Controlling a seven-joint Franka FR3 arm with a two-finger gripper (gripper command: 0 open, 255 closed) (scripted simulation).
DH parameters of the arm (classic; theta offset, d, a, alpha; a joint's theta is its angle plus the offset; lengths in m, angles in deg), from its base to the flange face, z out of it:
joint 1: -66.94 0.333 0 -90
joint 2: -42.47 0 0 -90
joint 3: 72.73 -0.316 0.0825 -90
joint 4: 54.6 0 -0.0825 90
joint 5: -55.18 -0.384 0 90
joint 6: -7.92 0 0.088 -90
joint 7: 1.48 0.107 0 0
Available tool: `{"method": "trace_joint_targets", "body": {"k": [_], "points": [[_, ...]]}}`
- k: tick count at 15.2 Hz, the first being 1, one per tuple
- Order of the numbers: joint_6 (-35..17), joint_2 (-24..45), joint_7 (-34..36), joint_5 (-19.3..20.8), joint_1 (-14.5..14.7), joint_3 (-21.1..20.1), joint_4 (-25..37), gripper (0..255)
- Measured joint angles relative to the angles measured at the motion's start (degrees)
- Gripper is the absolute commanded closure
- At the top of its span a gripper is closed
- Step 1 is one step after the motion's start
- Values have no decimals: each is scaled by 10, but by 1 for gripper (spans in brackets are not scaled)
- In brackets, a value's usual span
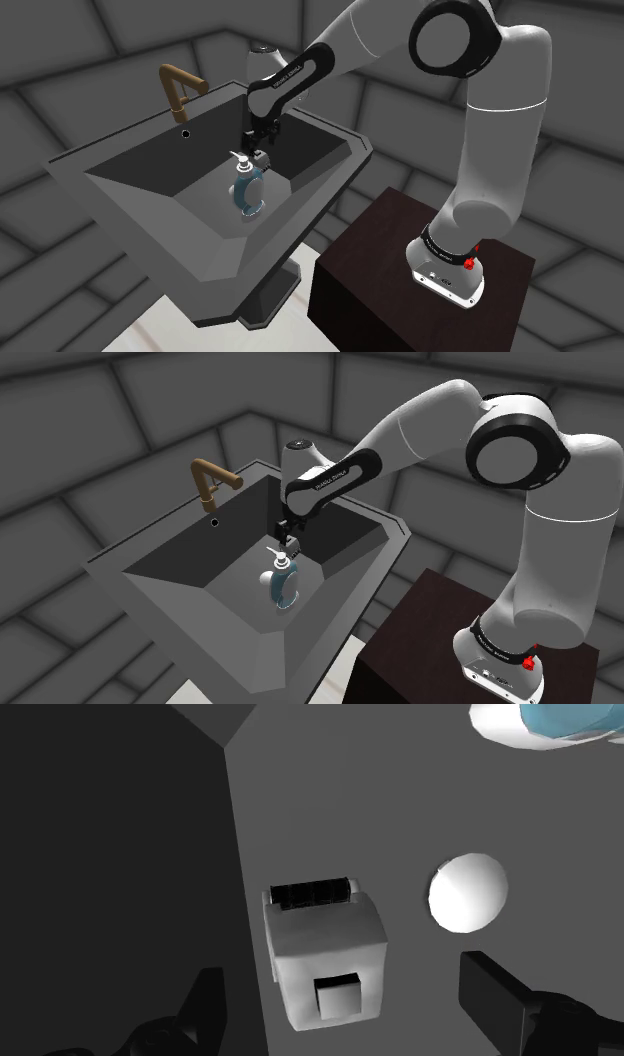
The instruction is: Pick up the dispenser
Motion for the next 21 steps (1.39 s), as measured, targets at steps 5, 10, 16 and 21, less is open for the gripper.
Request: {"method": "trace_joint_targets", "body": {"k": [5, 10, 16, 21], "points": [[-24, 47, 0, 5, 3, 3, 22, 0], [-48, 71, 0, 7, 4, 4, 21, 255], [-50, 72, 0, 7, 4, 5, 22, 255], [-47, 69, 0, 7, 4, 4, 21, 255]]}}
